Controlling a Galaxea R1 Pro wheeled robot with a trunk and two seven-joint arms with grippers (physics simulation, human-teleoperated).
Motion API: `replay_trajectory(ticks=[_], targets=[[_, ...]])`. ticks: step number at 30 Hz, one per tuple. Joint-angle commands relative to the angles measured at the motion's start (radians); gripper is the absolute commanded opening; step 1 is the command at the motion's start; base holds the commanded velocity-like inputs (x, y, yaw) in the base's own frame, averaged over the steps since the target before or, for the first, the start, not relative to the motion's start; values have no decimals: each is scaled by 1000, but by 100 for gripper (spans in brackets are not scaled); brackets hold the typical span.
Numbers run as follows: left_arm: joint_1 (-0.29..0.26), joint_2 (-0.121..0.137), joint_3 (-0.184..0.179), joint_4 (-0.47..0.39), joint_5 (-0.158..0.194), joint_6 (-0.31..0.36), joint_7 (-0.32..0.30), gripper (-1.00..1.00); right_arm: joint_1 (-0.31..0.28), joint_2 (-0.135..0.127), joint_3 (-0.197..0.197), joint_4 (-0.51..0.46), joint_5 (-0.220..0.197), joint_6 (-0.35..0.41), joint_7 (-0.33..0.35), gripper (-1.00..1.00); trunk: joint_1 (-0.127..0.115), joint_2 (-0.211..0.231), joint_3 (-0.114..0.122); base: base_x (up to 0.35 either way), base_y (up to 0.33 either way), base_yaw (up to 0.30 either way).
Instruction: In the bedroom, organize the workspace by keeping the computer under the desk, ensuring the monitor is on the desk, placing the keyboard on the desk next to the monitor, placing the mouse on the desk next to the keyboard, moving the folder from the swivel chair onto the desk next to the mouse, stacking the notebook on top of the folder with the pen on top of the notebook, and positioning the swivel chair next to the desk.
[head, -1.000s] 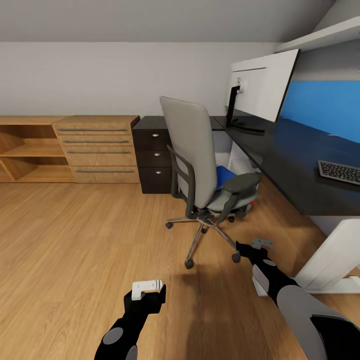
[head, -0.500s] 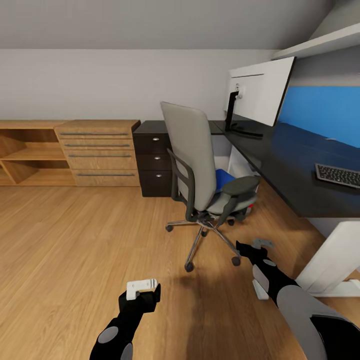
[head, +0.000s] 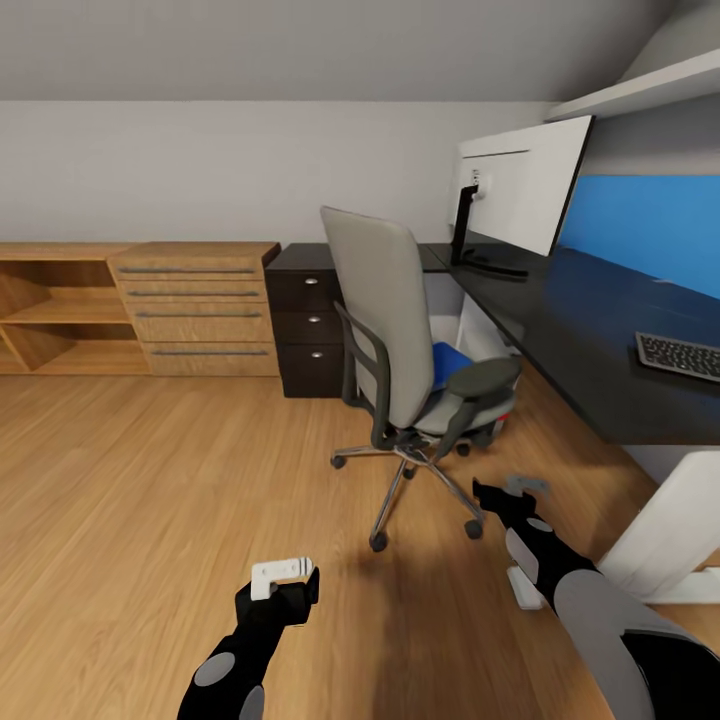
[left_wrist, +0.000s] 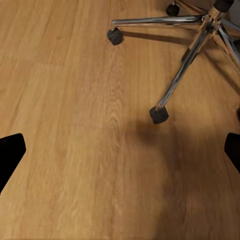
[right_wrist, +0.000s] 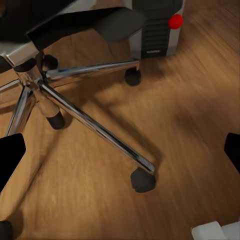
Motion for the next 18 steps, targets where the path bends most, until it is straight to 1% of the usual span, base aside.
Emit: replay_trajectory(ticks=[1,5,6,7,9,10,14,18], targets=[[0,0,-1,-1,10,3,9,100,-1,0,1,1,-10,-6,1,100,0,0,-1,268,0,0],[0,0,-1,-1,10,3,9,100,-1,-1,1,1,-9,-22,-1,100,0,0,-1,267,0,0],[0,0,-1,-1,10,3,9,100,-1,-1,1,1,-9,-36,-2,100,0,0,-1,186,0,0],[0,0,-1,-1,10,3,9,100,-1,-1,1,3,-8,-70,-4,100,0,0,-1,112,0,0],[0,0,-1,-1,10,3,9,100,0,-1,1,4,-8,-98,-6,100,0,0,-1,144,0,0],[0,0,0,-1,10,3,9,100,1,-1,1,6,-7,-135,-8,100,0,0,-1,258,0,0],[0,0,-1,0,10,3,9,100,1,-1,1,8,-7,-167,-24,100,0,0,-1,253,0,0],[0,0,0,0,10,3,9,100,1,-1,1,9,-8,-181,-56,100,0,0,-1,101,0,0]])
